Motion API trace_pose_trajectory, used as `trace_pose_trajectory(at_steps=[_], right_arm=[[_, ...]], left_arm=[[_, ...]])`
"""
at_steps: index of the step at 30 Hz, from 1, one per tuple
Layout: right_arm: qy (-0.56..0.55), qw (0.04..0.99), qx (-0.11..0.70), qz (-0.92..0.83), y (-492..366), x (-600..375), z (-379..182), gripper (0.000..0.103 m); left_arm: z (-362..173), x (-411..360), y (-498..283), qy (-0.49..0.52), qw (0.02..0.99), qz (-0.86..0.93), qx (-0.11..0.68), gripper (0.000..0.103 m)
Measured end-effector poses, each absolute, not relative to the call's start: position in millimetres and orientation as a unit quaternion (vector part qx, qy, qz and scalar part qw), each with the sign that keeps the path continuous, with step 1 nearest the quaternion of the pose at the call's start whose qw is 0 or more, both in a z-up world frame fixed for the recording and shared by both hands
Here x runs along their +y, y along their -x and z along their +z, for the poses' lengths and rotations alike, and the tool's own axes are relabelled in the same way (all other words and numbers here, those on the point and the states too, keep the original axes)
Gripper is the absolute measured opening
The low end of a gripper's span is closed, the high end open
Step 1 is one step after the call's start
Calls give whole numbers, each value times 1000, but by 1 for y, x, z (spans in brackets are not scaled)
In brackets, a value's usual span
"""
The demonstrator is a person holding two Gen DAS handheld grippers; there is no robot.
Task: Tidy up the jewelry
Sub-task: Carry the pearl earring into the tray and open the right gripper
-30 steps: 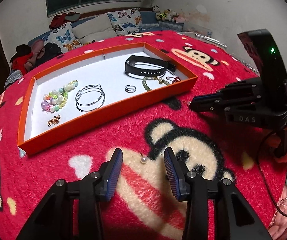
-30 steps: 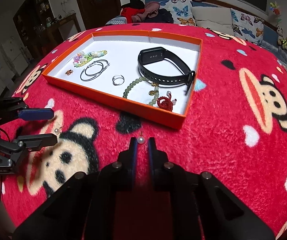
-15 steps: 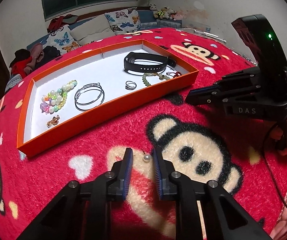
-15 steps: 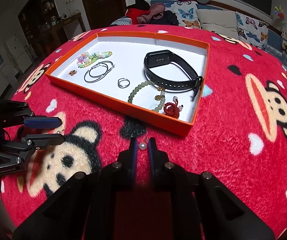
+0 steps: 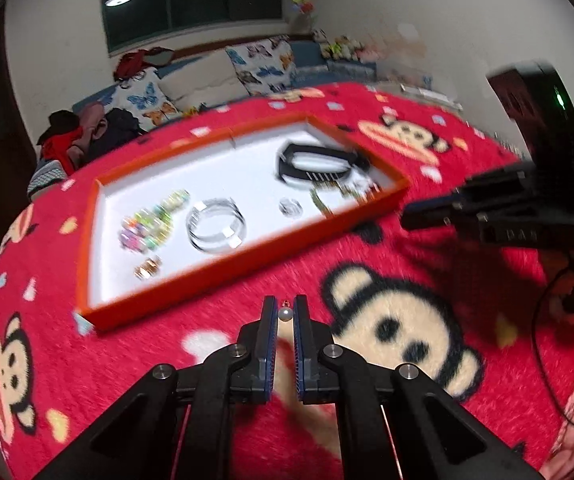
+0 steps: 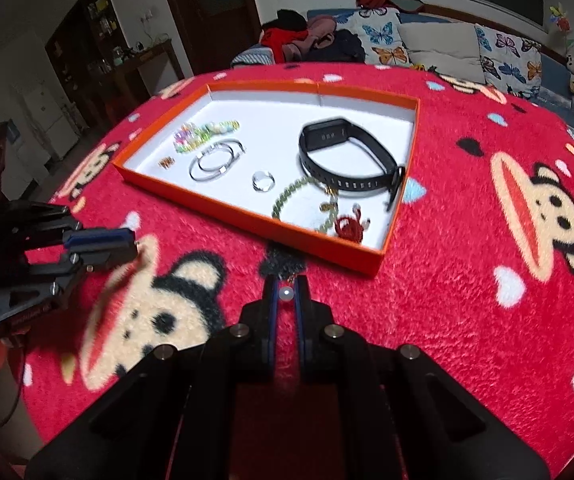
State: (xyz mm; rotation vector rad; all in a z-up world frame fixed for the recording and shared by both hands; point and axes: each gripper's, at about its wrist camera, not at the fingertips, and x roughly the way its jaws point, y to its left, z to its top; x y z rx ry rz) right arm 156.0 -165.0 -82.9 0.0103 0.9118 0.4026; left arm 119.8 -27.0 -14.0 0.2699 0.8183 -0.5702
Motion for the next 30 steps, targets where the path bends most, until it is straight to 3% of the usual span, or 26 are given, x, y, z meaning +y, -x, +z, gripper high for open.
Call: trace_pose_trajectory(at_steps=[6,14,30], right_arm=[[-6,888,409,209,-172,-154,-66,8],[-9,881,417,221,-207,-135,-75,9],[-19,872,438,218,-216,-131,-88,12]], left_arm=[[9,-15,-151,-100,887,-251,373,7],[-10,-11,-202,-66,881,-231,407,7],[-23,-6,-210,-51,880,-207,425,9]])
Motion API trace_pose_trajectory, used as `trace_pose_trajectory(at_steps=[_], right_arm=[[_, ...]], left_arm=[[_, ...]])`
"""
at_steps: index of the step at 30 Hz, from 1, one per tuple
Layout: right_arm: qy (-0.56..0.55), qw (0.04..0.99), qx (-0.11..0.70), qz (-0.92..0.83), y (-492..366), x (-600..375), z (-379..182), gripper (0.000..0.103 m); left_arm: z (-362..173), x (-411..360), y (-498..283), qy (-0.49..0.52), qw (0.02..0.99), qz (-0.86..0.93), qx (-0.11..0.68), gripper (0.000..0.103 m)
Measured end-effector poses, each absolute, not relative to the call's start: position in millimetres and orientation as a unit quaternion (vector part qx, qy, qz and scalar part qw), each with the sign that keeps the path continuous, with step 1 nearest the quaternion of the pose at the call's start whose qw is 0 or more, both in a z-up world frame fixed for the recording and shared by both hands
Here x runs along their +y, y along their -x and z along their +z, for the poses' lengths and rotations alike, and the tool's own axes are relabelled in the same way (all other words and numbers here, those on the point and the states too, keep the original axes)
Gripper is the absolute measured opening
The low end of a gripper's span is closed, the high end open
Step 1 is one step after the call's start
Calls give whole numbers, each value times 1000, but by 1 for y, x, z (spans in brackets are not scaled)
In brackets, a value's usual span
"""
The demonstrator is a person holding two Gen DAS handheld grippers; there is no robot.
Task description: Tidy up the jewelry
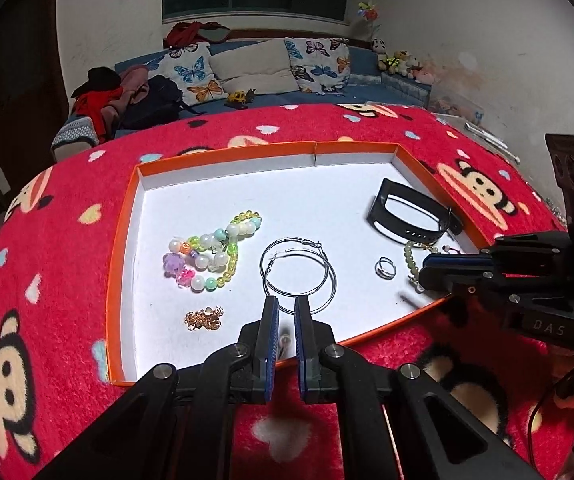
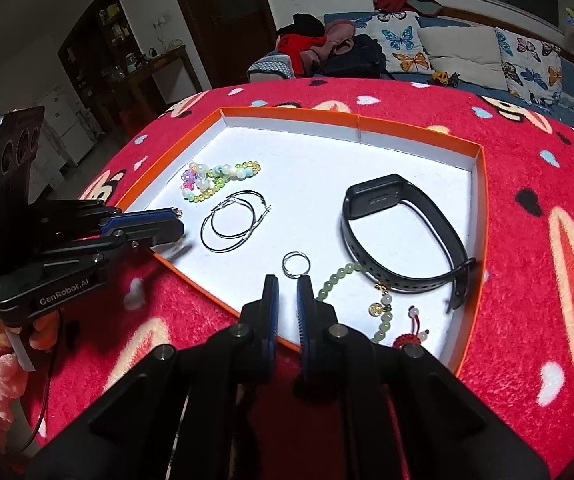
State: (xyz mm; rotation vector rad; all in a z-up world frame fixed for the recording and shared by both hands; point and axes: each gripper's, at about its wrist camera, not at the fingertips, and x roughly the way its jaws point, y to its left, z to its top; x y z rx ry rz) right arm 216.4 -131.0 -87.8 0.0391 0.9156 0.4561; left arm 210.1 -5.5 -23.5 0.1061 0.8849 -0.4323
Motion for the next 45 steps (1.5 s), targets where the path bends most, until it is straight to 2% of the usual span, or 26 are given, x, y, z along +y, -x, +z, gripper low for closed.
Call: trace_pose_trajectory(at_steps=[4,21,23,29,34,38,45], right_arm=[[-21,876,432,211,-210,-139,-81,20],[-3,892,416,178,-152,-155,-69,34],[-2,893,414,174,-146,-154,-68,41],[9,897,408,170,-123,-147,-66,48],[14,896,409,173,-108,-143,-67,50],[4,898,407,169,-98,-144,-64,58],[-1,900,403,170,-85,-141,-62,61]], left_arm=[[-16,-2,-207,-44,882,-204,422,9],[24,-9,-136,-25,898,-176,404,10],[25,-11,-125,-19,897,-172,407,10],[24,-13,-93,5,898,-157,411,10],[22,-13,-74,19,899,-147,413,10],[22,-12,-59,26,903,-141,405,10],[22,-11,-40,23,907,-131,399,10]])
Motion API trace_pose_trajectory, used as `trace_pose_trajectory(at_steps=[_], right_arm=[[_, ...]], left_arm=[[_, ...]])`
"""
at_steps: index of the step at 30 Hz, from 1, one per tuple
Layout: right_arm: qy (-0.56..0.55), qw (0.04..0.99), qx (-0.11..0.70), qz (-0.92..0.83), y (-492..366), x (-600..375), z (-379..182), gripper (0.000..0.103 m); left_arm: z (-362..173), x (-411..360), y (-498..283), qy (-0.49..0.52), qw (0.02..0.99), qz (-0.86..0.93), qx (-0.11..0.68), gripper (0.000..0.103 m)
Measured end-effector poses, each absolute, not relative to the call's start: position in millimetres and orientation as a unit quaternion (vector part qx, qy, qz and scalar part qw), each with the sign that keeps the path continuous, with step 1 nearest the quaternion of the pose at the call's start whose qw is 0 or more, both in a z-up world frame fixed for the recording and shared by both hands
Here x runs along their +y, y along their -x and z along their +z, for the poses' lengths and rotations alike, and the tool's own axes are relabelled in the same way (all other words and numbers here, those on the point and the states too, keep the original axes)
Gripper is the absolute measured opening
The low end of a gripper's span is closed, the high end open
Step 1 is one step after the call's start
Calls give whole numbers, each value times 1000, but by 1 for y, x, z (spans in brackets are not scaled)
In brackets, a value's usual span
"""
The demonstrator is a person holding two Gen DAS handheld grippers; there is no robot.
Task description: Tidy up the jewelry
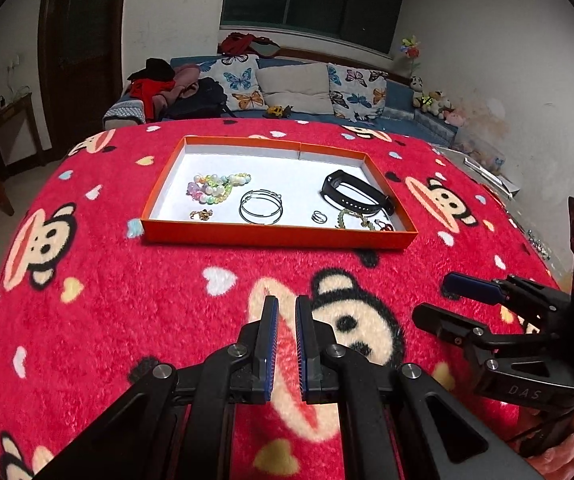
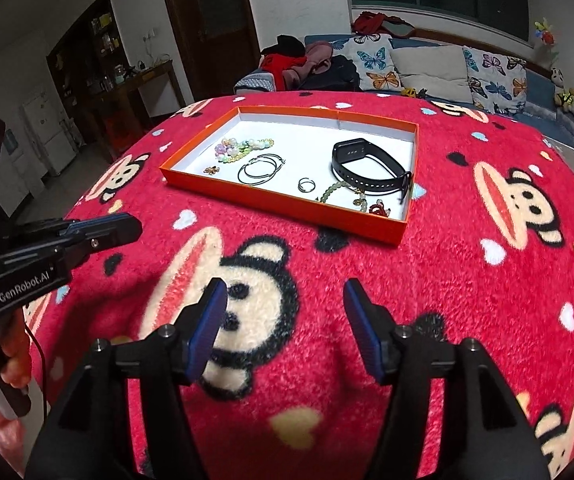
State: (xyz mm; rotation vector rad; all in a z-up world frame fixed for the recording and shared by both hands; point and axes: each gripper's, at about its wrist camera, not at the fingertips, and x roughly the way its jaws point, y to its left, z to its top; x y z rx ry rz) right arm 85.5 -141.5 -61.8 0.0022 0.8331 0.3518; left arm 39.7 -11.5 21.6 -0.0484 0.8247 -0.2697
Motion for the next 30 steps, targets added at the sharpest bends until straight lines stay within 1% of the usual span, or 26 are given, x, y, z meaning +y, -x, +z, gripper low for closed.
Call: trace_pose_trajectory(at_steps=[6,8,10,11,12,13,14,15,17,21,23,25,26,30], right_arm=[[-6,900,402,169,-78,-143,-63,62],[-10,900,401,168,-76,-144,-65,62],[-14,900,402,167,-75,-145,-66,62],[-14,900,402,167,-74,-146,-67,62],[-14,900,402,167,-74,-147,-67,62],[-14,901,401,166,-73,-148,-67,62],[-15,902,399,166,-73,-149,-67,62],[-16,902,398,166,-72,-150,-66,62],[-19,905,392,164,-73,-151,-66,66],[-15,912,377,160,-76,-151,-65,69],[-10,917,367,155,-77,-150,-65,72],[-6,923,356,148,-79,-149,-66,72],[-7,925,352,147,-81,-150,-66,73],[-18,933,333,134,-88,-153,-66,73]], left_arm=[[19,-13,-31,21,909,-126,398,10],[16,-15,-29,11,910,-117,397,14],[14,-15,-28,14,911,-118,395,26],[14,-15,-25,19,913,-115,390,44],[14,-14,-23,19,917,-109,383,65],[15,-14,-21,16,922,-102,374,72],[18,-15,-18,10,928,-96,360,76],[19,-16,-16,4,931,-95,353,76],[21,-16,-18,0,932,-94,351,78],[21,-9,-25,3,938,-78,339,90],[20,-4,-30,2,941,-68,331,93],[18,0,-35,-7,946,-58,317,96],[17,2,-38,-12,948,-51,313,102],[10,12,-46,-13,955,-41,295,103]])
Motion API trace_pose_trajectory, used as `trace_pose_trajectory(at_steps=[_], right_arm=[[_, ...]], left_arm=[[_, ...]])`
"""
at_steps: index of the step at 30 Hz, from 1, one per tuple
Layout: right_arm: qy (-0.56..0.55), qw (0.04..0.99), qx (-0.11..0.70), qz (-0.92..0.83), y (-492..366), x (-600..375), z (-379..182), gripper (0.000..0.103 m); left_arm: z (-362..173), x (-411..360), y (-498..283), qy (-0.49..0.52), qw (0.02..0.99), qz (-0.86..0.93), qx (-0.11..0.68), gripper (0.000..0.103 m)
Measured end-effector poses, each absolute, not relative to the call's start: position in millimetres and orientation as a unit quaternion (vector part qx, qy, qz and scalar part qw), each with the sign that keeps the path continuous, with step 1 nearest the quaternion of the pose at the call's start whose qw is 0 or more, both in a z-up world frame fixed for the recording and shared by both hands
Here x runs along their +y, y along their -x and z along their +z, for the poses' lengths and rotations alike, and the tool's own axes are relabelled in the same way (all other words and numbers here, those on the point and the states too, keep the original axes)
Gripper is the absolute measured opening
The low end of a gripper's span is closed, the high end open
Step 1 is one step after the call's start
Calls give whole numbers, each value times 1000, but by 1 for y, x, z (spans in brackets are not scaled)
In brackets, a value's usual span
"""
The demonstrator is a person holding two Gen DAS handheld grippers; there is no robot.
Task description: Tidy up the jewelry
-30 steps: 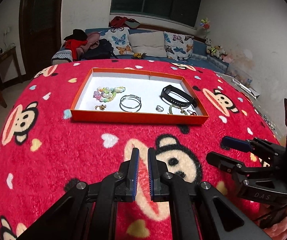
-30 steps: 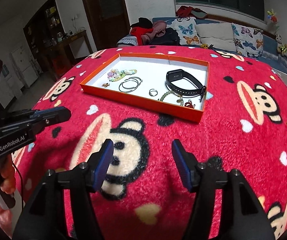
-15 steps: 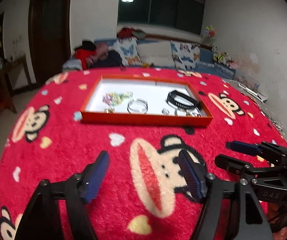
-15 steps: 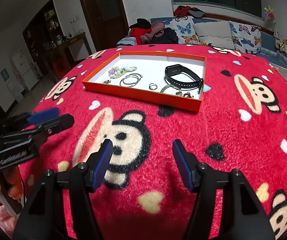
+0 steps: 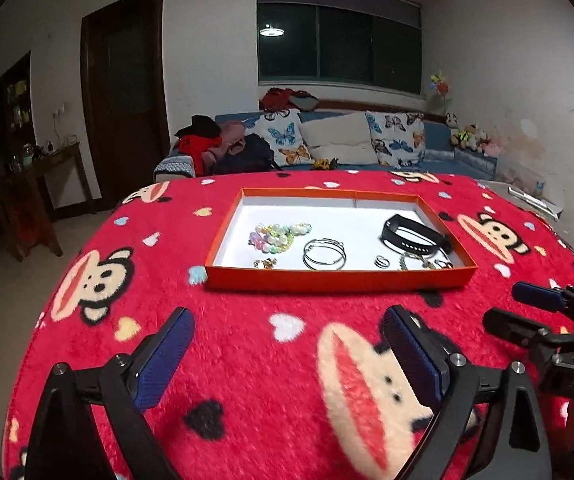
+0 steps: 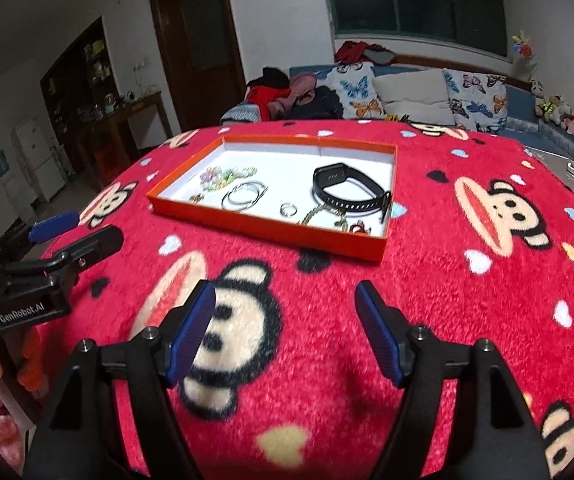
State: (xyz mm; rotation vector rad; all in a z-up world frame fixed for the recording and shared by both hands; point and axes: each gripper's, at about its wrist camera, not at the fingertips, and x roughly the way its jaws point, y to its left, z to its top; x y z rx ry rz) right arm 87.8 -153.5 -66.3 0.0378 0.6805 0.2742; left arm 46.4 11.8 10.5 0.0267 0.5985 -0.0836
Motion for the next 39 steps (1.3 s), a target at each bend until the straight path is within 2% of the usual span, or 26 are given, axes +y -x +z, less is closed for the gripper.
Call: trace_pose_trajectory(at_steps=[17,27,29,39], right_arm=[[-24,947,301,109,-103,-150,-72,73],[-26,943,317,98,-107,-150,-77,79],[-23,941,324,97,-108,-149,-79,85],[-24,937,338,90,-112,-149,-82,85]], left_arm=[[-13,16,-72,-6,954,-53,294,103],[-16,13,-70,-19,954,-42,296,103],[-18,12,-71,-21,953,-40,299,103],[-19,29,-77,21,951,-33,308,103]])
